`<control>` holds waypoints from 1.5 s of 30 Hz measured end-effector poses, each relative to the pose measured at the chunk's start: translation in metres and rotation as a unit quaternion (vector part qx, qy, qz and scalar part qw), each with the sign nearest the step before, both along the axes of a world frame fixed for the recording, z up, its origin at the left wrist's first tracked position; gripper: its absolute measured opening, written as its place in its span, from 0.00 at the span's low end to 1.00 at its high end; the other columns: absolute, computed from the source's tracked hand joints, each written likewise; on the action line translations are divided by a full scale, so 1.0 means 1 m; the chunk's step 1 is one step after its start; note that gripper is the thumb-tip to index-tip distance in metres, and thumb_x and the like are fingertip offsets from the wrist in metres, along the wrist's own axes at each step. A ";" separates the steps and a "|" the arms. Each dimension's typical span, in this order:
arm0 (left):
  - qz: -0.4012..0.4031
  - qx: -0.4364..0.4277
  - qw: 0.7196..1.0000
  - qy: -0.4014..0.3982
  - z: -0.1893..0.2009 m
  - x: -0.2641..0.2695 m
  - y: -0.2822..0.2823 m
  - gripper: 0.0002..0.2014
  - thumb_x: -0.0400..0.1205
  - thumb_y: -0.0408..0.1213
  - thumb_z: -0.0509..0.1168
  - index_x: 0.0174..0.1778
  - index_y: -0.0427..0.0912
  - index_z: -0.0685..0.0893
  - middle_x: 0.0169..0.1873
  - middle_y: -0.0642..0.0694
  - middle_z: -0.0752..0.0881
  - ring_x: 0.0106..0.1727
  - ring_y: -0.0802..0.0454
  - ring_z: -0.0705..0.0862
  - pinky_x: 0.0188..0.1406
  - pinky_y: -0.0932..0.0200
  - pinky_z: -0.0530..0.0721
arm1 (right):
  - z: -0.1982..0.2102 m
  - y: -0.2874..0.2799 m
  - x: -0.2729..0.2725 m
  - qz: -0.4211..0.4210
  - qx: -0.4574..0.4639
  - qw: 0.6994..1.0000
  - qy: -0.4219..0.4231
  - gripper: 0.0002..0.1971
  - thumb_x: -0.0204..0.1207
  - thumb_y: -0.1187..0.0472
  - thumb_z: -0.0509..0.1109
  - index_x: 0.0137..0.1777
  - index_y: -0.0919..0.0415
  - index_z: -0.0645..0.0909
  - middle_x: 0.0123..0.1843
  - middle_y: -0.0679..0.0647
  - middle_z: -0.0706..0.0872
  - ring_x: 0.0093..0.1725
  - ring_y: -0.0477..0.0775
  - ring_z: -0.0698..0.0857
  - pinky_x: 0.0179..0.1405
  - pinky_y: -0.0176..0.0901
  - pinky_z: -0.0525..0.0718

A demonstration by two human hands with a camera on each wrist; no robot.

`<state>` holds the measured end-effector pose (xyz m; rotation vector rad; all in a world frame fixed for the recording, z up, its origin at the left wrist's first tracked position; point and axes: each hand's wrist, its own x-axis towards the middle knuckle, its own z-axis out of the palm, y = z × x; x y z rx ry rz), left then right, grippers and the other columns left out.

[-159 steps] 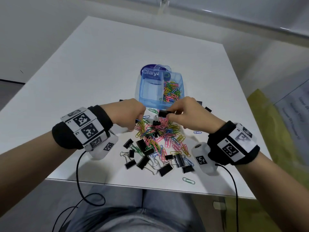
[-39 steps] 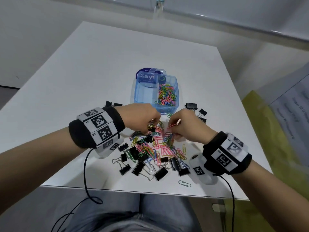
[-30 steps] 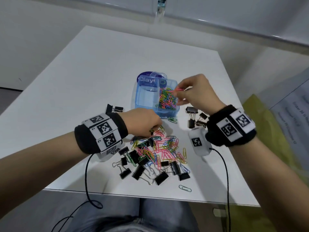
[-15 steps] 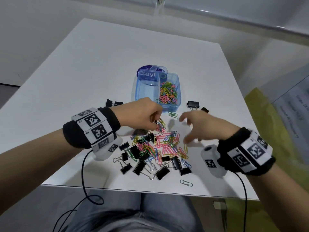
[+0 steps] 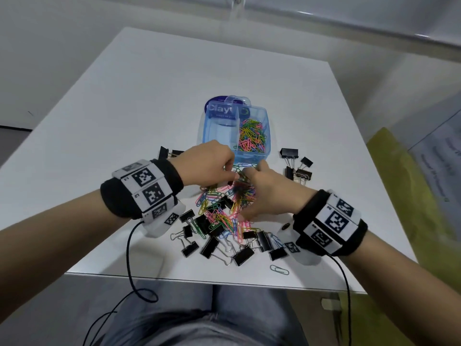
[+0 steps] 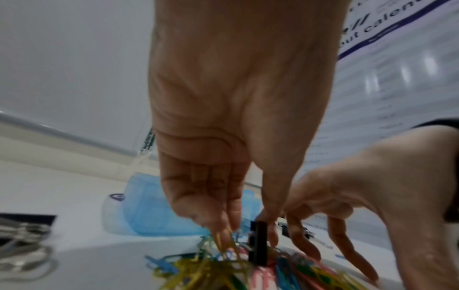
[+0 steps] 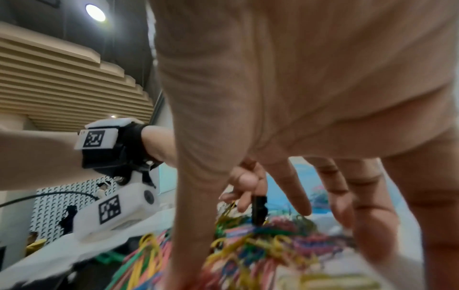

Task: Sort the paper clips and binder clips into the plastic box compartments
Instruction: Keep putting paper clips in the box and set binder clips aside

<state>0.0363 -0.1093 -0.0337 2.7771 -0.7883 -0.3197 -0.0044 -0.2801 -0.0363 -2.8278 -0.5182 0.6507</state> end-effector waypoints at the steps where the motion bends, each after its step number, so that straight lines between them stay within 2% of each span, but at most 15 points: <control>1: 0.009 0.023 0.999 -0.031 -0.001 -0.002 -0.005 0.16 0.80 0.51 0.65 0.43 0.40 0.82 0.31 0.49 0.78 0.35 0.48 0.80 0.33 0.55 0.75 | -0.002 0.003 -0.001 0.004 0.011 1.000 -0.003 0.39 0.57 0.44 0.82 0.64 0.60 0.70 0.54 0.56 0.68 0.45 0.56 0.76 0.43 0.47 0.78; 3: 0.017 0.061 0.995 -0.073 -0.001 -0.007 -0.013 0.15 0.79 0.48 0.64 0.36 0.39 0.76 0.31 0.46 0.74 0.36 0.42 0.79 0.31 0.54 0.72 | -0.006 0.010 -0.001 0.002 0.041 0.999 -0.007 0.33 0.61 0.50 0.81 0.63 0.60 0.72 0.51 0.55 0.68 0.44 0.57 0.76 0.42 0.46 0.76; 6: 0.006 0.077 0.994 -0.075 -0.001 -0.012 -0.020 0.21 0.77 0.39 0.65 0.25 0.45 0.59 0.26 0.49 0.63 0.34 0.44 0.72 0.30 0.54 0.68 | -0.008 0.016 0.001 0.029 0.067 0.997 -0.025 0.18 0.68 0.61 0.73 0.58 0.62 0.77 0.50 0.62 0.76 0.48 0.63 0.77 0.46 0.53 0.80; 8: -0.002 0.068 0.995 -0.069 0.003 -0.012 -0.021 0.23 0.76 0.37 0.66 0.25 0.46 0.57 0.25 0.49 0.62 0.33 0.44 0.72 0.30 0.53 0.68 | -0.008 0.017 0.002 0.037 0.057 0.996 -0.049 0.12 0.71 0.68 0.66 0.55 0.65 0.80 0.50 0.67 0.80 0.50 0.66 0.78 0.43 0.52 0.78; 11: -0.015 0.067 0.996 -0.052 0.008 -0.014 -0.019 0.24 0.76 0.37 0.67 0.23 0.44 0.58 0.22 0.47 0.62 0.30 0.44 0.69 0.29 0.52 0.69 | -0.004 0.018 0.003 0.026 0.026 0.996 -0.078 0.08 0.72 0.73 0.63 0.47 0.69 0.82 0.46 0.68 0.84 0.45 0.66 0.80 0.35 0.46 0.67; 13: -0.031 0.075 0.996 -0.045 0.012 -0.016 -0.016 0.24 0.75 0.34 0.68 0.21 0.42 0.59 0.20 0.47 0.63 0.28 0.44 0.69 0.29 0.51 0.70 | -0.002 0.015 0.006 0.006 0.043 0.997 -0.070 0.08 0.69 0.74 0.64 0.43 0.68 0.84 0.43 0.65 0.86 0.41 0.65 0.81 0.34 0.44 0.68; 16: -0.020 0.083 0.996 -0.039 0.010 -0.014 -0.012 0.15 0.72 0.26 0.65 0.22 0.39 0.68 0.21 0.43 0.73 0.30 0.42 0.75 0.29 0.54 0.72 | 0.003 0.007 0.011 -0.033 0.101 0.994 -0.038 0.07 0.69 0.74 0.68 0.42 0.67 0.87 0.44 0.62 0.89 0.42 0.61 0.86 0.38 0.48 0.81; 18: 0.003 0.063 0.998 -0.018 0.006 -0.010 -0.007 0.06 0.71 0.25 0.64 0.28 0.34 0.81 0.28 0.38 0.84 0.34 0.41 0.82 0.30 0.56 0.73 | 0.010 0.002 0.014 -0.069 0.155 0.985 -0.014 0.05 0.70 0.74 0.71 0.42 0.69 0.87 0.43 0.61 0.89 0.35 0.58 0.86 0.38 0.50 0.87; 20: 0.013 0.030 0.999 0.006 0.009 -0.009 -0.002 0.07 0.73 0.26 0.64 0.36 0.34 0.88 0.35 0.40 0.90 0.39 0.44 0.87 0.33 0.59 0.76 | 0.021 -0.004 0.018 -0.125 0.220 0.967 0.011 0.03 0.71 0.74 0.72 0.41 0.69 0.85 0.39 0.60 0.86 0.28 0.57 0.87 0.30 0.46 0.90; 25: 0.064 -0.034 0.997 0.006 0.025 0.003 0.019 0.08 0.75 0.29 0.67 0.42 0.38 0.92 0.38 0.44 0.92 0.39 0.50 0.87 0.41 0.60 0.82 | 0.046 -0.015 0.050 -0.187 0.296 0.936 -0.042 0.03 0.71 0.75 0.72 0.40 0.68 0.84 0.34 0.63 0.84 0.25 0.55 0.85 0.34 0.50 0.92; 31: 0.153 0.021 0.988 -0.019 0.018 0.024 0.047 0.07 0.73 0.26 0.65 0.42 0.36 0.87 0.40 0.39 0.89 0.43 0.42 0.85 0.37 0.58 0.76 | 0.039 -0.006 0.107 -0.230 0.281 0.926 -0.107 0.05 0.70 0.77 0.72 0.37 0.69 0.83 0.31 0.62 0.82 0.27 0.60 0.85 0.39 0.60 0.91; 36: 0.152 0.051 0.987 -0.021 0.007 0.023 0.052 0.08 0.73 0.30 0.68 0.47 0.38 0.83 0.45 0.39 0.86 0.46 0.41 0.84 0.41 0.52 0.82 | 0.034 -0.006 0.117 -0.219 0.263 0.932 -0.123 0.10 0.71 0.74 0.72 0.53 0.72 0.84 0.50 0.61 0.82 0.33 0.59 0.84 0.38 0.51 0.90; 40: 0.119 0.050 0.992 0.015 0.014 0.008 0.044 0.12 0.73 0.33 0.74 0.51 0.39 0.81 0.44 0.43 0.81 0.33 0.50 0.81 0.29 0.59 0.78 | 0.043 -0.018 0.091 -0.190 0.266 0.928 -0.180 0.09 0.72 0.74 0.69 0.51 0.69 0.86 0.45 0.58 0.84 0.32 0.56 0.86 0.35 0.50 0.91; 42: 0.099 0.059 0.991 0.069 0.016 -0.003 0.037 0.15 0.72 0.32 0.76 0.51 0.40 0.80 0.46 0.41 0.83 0.30 0.48 0.85 0.28 0.57 0.82 | 0.044 -0.026 0.069 -0.166 0.247 0.941 -0.159 0.09 0.71 0.74 0.70 0.50 0.66 0.85 0.44 0.57 0.84 0.25 0.46 0.83 0.24 0.39 0.87; 45: 0.062 0.139 0.983 0.098 0.010 -0.013 0.028 0.20 0.69 0.32 0.77 0.55 0.38 0.79 0.49 0.41 0.84 0.29 0.48 0.87 0.29 0.57 0.83 | 0.038 -0.037 0.034 -0.130 0.152 0.979 -0.049 0.16 0.68 0.70 0.77 0.54 0.56 0.81 0.49 0.55 0.80 0.24 0.48 0.83 0.17 0.35 0.81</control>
